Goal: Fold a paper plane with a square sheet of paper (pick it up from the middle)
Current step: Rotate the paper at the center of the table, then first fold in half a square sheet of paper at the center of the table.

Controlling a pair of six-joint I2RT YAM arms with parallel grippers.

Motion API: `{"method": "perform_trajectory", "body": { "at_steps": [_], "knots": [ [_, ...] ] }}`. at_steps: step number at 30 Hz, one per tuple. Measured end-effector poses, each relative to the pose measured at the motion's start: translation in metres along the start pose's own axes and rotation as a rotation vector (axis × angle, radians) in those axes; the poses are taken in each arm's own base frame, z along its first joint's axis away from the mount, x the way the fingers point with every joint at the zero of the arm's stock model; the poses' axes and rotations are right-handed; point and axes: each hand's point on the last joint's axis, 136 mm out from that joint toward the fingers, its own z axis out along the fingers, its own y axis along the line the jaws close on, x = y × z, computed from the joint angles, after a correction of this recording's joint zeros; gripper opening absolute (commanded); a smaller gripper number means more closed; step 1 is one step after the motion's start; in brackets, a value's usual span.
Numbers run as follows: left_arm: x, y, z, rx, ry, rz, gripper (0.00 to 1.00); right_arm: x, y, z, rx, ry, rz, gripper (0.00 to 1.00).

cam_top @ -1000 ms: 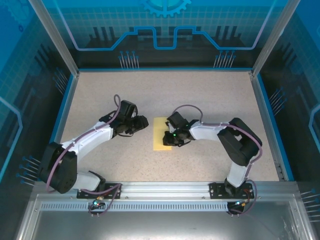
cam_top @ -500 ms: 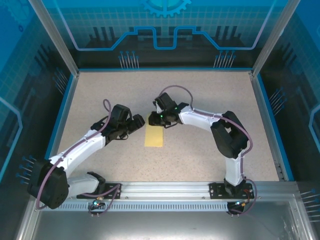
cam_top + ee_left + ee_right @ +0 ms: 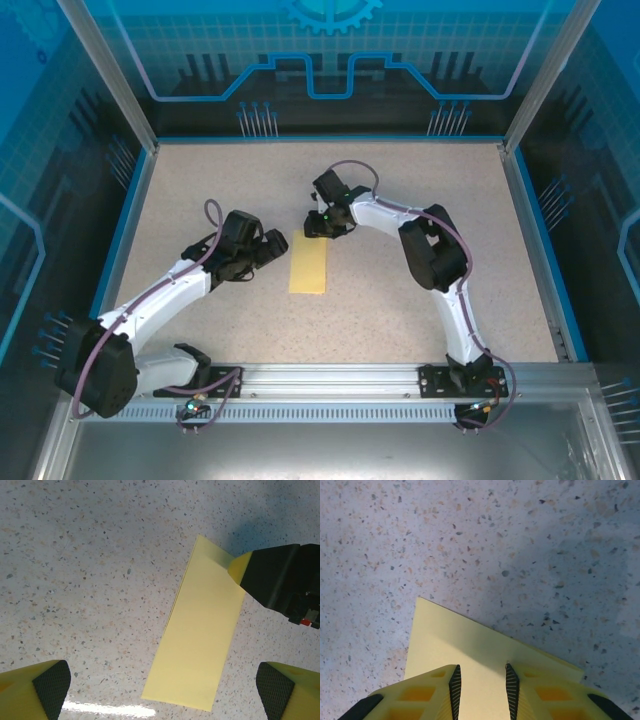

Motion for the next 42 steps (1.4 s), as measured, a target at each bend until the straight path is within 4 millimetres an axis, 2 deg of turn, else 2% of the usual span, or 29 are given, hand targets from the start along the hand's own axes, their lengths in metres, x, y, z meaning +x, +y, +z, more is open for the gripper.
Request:
{"method": "perform_trajectory", "body": {
  "at_steps": [6,10,17,22,24,28,30,32,35,37,40,42],
  "knots": [
    [0.005,-0.004,0.003,0.018,0.028,0.015,0.99,0.002,-0.014,0.0,0.008,0.004,0.036,0.33],
    [0.009,-0.008,0.004,0.035,0.05,0.039,0.98,0.012,-0.035,-0.015,0.042,-0.016,0.101,0.33],
    [0.036,-0.021,0.019,0.033,0.128,0.124,0.94,0.063,-0.086,-0.052,0.143,-0.04,0.267,0.32],
    [0.058,-0.04,0.03,0.066,0.184,0.153,0.86,0.097,-0.097,-0.067,0.127,-0.068,0.364,0.3],
    [0.068,-0.049,0.034,0.091,0.208,0.147,0.79,0.104,-0.097,-0.072,0.107,-0.079,0.38,0.29],
    [0.093,-0.068,0.04,0.137,0.259,0.125,0.55,0.107,-0.087,-0.095,0.026,-0.14,0.362,0.28],
    [0.107,-0.076,0.043,0.154,0.287,0.117,0.4,0.103,-0.078,-0.111,-0.037,-0.184,0.337,0.24],
    [0.122,-0.083,0.047,0.171,0.317,0.109,0.27,0.099,-0.065,-0.12,-0.114,-0.21,0.296,0.14],
    [0.141,-0.092,0.054,0.188,0.36,0.093,0.11,0.108,-0.055,-0.115,-0.192,-0.176,0.258,0.0],
    [0.153,-0.094,0.061,0.188,0.388,0.091,0.02,0.122,-0.056,-0.108,-0.213,-0.135,0.261,0.0],
    [0.168,-0.096,0.071,0.175,0.423,0.087,0.0,0.14,-0.058,-0.099,-0.227,-0.084,0.267,0.0],
    [0.173,-0.096,0.076,0.165,0.432,0.088,0.0,0.143,-0.055,-0.096,-0.246,-0.07,0.262,0.0]
  ]
}}
